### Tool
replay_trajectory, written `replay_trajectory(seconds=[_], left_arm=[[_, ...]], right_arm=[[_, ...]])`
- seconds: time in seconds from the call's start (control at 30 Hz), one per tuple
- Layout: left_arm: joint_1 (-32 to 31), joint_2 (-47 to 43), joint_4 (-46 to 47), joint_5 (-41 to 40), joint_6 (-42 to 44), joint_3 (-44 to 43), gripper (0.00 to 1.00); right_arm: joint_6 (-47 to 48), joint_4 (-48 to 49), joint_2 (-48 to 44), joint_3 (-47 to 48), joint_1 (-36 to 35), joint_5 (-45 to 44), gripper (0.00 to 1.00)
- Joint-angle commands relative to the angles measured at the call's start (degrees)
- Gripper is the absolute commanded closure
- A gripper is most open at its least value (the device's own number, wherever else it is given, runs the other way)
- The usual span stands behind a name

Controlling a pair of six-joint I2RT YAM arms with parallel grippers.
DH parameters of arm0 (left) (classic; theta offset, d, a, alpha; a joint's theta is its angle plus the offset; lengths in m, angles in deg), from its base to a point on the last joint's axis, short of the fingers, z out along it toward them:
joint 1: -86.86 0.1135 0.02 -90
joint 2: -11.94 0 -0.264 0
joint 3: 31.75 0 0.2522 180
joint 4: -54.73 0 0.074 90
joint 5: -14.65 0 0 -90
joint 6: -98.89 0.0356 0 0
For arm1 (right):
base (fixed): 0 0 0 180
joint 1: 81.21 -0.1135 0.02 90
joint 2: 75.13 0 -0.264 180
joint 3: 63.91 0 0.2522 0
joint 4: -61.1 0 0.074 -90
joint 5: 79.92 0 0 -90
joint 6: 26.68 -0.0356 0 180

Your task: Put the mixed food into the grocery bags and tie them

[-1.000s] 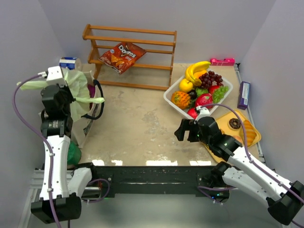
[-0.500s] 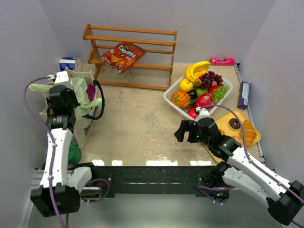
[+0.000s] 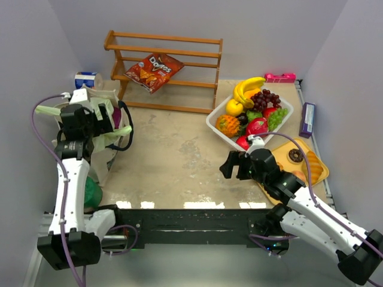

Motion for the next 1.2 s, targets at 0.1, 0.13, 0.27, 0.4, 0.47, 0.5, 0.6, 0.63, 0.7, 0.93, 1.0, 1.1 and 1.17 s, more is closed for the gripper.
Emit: replay_trajectory(seconds=[0.1, 0.13, 0.27, 0.4, 0.47, 0.5, 0.6, 0.63, 0.7, 0.93, 1.0, 1.1, 1.17], left_arm=[[0.06, -10.92, -1.62, 3.88, 1.25, -6.09, 0.00], [-0.20, -12.50, -1.53, 5.37, 1.42, -6.71, 0.00], [-1.08, -15.50, 0.31, 14.68, 1.08, -9.87, 0.00], [-1.17, -17.79, 3.74, 21.81, -1.99, -10.32, 0.00], [-1.43, -18.23, 4.45, 23.13, -3.40, -10.05, 0.00], [-1.61, -18.40, 4.80, 24.10, -4.71, -9.79, 0.00], [-2.84, -18.93, 5.24, 24.63, -5.69, -8.82, 0.00], [-3.10, -19.71, 5.59, 24.63, -5.69, -8.47, 0.00], [-3.81, -20.68, 6.29, 23.85, -5.52, -7.42, 0.00], [-5.30, -22.10, 6.47, 20.86, -6.13, -6.98, 0.00], [-5.83, -21.66, 5.60, 19.46, -6.92, -7.50, 0.00], [-6.53, -21.04, 4.98, 19.36, -6.84, -7.85, 0.00], [-6.79, -21.39, 5.24, 19.62, -6.49, -7.59, 0.00]], right_arm=[[2.42, 2.48, -0.12, 4.97, 0.24, -2.25, 0.01], [2.86, 2.13, 0.14, 6.03, 0.24, -3.13, 0.01], [6.10, 0.46, 2.33, 13.06, 0.16, -7.97, 0.01], [8.75, 0.02, 1.55, 20.26, 0.16, -13.15, 0.01], [9.80, 0.72, 0.41, 21.42, 0.24, -14.56, 0.01], [10.07, 1.16, -1.16, 21.60, 0.24, -15.17, 0.01], [10.59, 3.79, -6.07, 19.24, 0.24, -18.60, 0.01], [10.68, 5.28, -7.49, 18.27, 0.24, -19.83, 0.01], [10.86, 6.26, -10.21, 15.90, 0.24, -21.07, 0.01], [10.86, 3.98, -14.19, 15.97, 0.24, -23.53, 0.01], [10.77, 3.36, -14.18, 16.41, 0.24, -23.71, 0.01], [10.77, 3.01, -14.27, 16.33, 0.16, -23.88, 0.01], [10.68, 2.92, -14.62, 16.24, 0.24, -23.97, 0.01]])
